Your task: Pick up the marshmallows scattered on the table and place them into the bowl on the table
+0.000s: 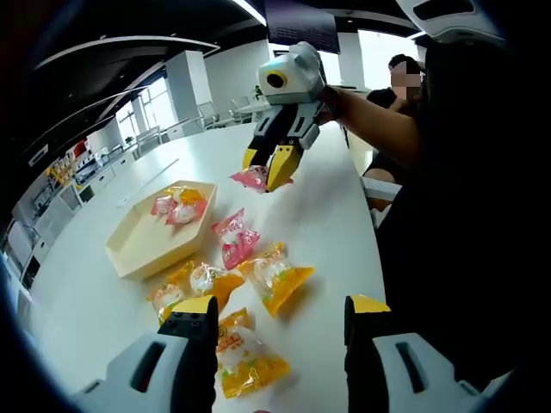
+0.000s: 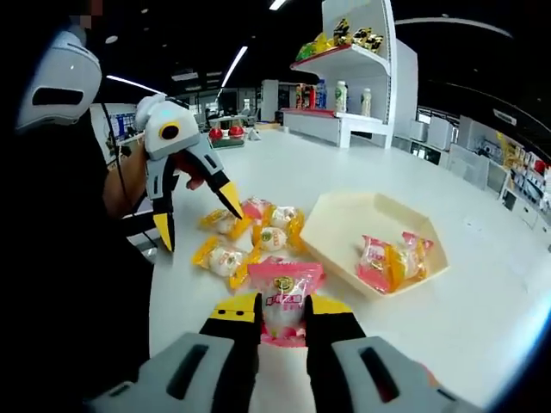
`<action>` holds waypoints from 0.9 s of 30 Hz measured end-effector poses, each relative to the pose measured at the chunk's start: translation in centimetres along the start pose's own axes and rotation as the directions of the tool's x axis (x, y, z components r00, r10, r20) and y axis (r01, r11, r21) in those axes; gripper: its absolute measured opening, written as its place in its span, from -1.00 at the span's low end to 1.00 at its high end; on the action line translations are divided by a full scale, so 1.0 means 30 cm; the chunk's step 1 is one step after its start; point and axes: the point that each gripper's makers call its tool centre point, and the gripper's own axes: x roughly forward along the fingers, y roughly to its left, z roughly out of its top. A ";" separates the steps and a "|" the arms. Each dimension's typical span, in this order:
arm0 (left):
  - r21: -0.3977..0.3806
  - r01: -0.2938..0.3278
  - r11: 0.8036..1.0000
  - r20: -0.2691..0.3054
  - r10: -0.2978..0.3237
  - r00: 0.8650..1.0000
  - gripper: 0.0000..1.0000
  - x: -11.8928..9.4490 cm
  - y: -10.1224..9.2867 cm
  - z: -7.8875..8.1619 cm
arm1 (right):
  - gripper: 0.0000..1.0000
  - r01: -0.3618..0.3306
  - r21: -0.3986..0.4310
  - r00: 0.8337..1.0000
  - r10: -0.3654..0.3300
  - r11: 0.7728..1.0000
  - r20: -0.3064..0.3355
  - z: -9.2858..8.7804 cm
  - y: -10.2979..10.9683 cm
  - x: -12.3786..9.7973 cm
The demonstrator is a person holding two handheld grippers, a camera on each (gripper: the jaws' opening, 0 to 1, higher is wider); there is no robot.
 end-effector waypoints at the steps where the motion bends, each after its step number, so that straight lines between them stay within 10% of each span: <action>1: 0.000 0.000 1.000 0.000 0.000 1.000 0.18 0.000 0.000 0.000 | -0.59 0.006 -0.011 1.000 -0.006 1.000 0.006 0.005 -0.003 0.000; 27: -0.004 0.001 1.000 -0.006 -0.001 1.000 0.18 -0.002 0.005 -0.006 | -0.59 0.129 -0.015 0.979 -0.125 0.991 0.159 0.136 -0.083 0.005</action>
